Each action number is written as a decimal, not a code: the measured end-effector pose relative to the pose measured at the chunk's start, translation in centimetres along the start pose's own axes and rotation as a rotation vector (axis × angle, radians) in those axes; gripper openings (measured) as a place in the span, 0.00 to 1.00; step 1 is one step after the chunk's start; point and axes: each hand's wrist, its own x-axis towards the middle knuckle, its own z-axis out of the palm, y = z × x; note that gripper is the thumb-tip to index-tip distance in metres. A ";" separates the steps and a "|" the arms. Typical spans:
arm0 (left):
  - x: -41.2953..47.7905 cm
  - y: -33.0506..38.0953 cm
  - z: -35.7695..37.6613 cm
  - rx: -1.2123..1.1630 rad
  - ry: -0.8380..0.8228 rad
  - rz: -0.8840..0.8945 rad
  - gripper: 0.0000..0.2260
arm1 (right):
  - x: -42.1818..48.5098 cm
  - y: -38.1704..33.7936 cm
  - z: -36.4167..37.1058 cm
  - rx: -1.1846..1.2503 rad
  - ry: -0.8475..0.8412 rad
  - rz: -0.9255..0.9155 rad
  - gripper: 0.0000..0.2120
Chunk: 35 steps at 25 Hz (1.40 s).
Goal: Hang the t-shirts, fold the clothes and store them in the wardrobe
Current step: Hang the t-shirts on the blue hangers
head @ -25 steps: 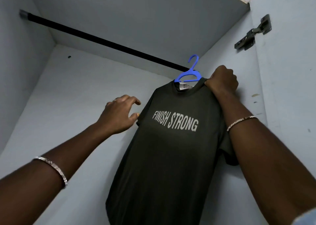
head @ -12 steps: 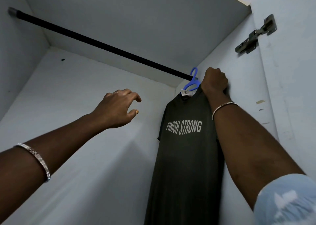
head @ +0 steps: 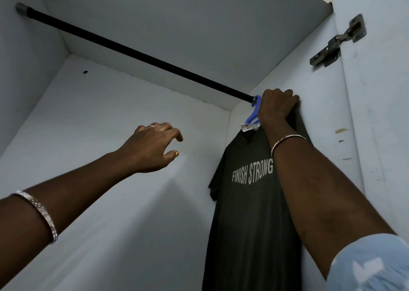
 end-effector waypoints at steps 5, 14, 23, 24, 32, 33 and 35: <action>-1.5 0.7 -1.4 -0.037 -0.015 0.018 0.17 | -2.4 2.1 -1.3 -0.083 0.161 0.020 0.12; -6.4 3.1 -5.0 -0.190 -0.108 0.004 0.16 | -13.3 2.7 -7.4 0.398 0.091 -0.260 0.08; -15.1 8.0 -10.0 -0.449 -0.163 -0.006 0.13 | -26.2 5.7 -15.6 0.762 -0.200 -0.057 0.05; -16.0 8.6 -10.5 -0.464 -0.162 -0.006 0.13 | -27.6 6.0 -16.8 0.771 -0.224 -0.032 0.05; -24.3 14.5 -15.0 -0.599 -0.231 -0.041 0.12 | -35.9 10.7 -27.4 0.790 -0.330 0.089 0.09; -25.1 15.4 -15.9 -0.619 -0.234 -0.047 0.11 | -36.6 11.6 -28.8 0.784 -0.341 0.106 0.10; -26.8 17.5 -18.0 -0.669 -0.245 -0.045 0.11 | -38.2 13.6 -31.7 0.765 -0.365 0.127 0.10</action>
